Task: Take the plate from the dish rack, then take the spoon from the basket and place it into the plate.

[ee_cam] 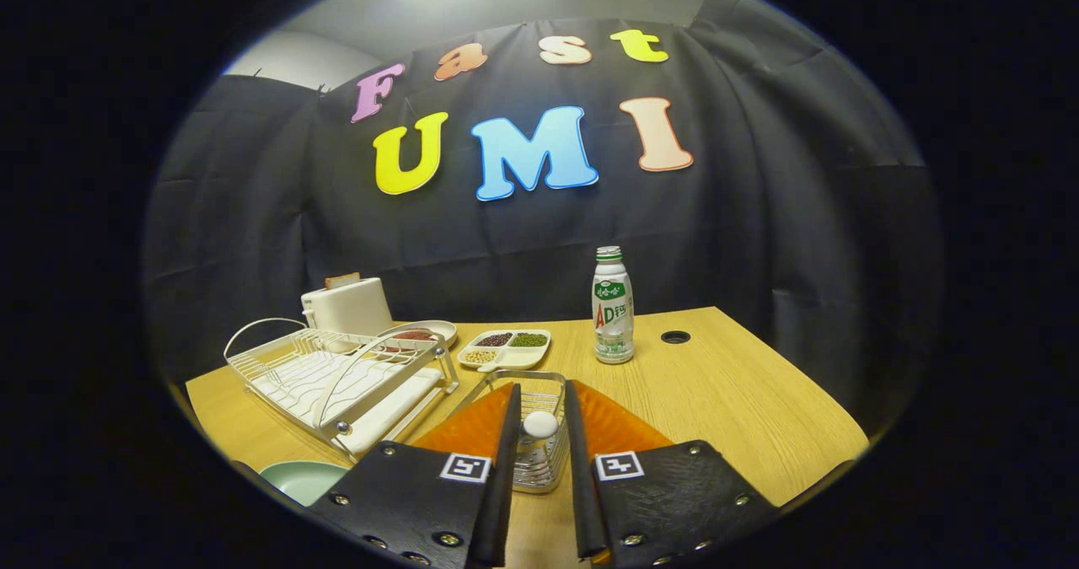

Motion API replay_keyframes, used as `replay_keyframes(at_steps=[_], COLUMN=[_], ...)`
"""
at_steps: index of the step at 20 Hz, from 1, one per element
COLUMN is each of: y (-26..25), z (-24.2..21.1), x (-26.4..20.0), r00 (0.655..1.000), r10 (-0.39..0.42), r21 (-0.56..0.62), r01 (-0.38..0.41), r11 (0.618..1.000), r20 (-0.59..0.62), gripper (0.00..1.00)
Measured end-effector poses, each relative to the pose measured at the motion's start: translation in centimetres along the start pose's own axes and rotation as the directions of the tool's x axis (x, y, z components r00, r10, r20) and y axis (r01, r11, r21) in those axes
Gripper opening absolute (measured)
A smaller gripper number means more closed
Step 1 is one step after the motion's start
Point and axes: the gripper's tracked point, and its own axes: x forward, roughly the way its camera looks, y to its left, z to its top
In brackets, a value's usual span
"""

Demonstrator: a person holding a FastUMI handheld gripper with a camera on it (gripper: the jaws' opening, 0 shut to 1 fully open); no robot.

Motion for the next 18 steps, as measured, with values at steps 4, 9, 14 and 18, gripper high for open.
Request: replay_keyframes(at_steps=[4, 9, 14, 18], y=[0.8, 0.6, 0.7, 0.8], z=[0.7, 1.0, 2.8, 5.0], x=[-0.2, -0.9, -1.3, -1.6], r00=[1.0, 0.999, 0.998, 0.998], r10=[0.002, -0.033, -0.051, -0.052], r21=[-0.008, 0.009, -0.028, -0.024], r01=[-0.002, 0.033, 0.052, 0.053], r11=[1.0, 0.999, 0.998, 0.998], r20=[0.029, 0.024, 0.035, 0.042], gripper=[0.12, 0.05, 0.02, 0.02])
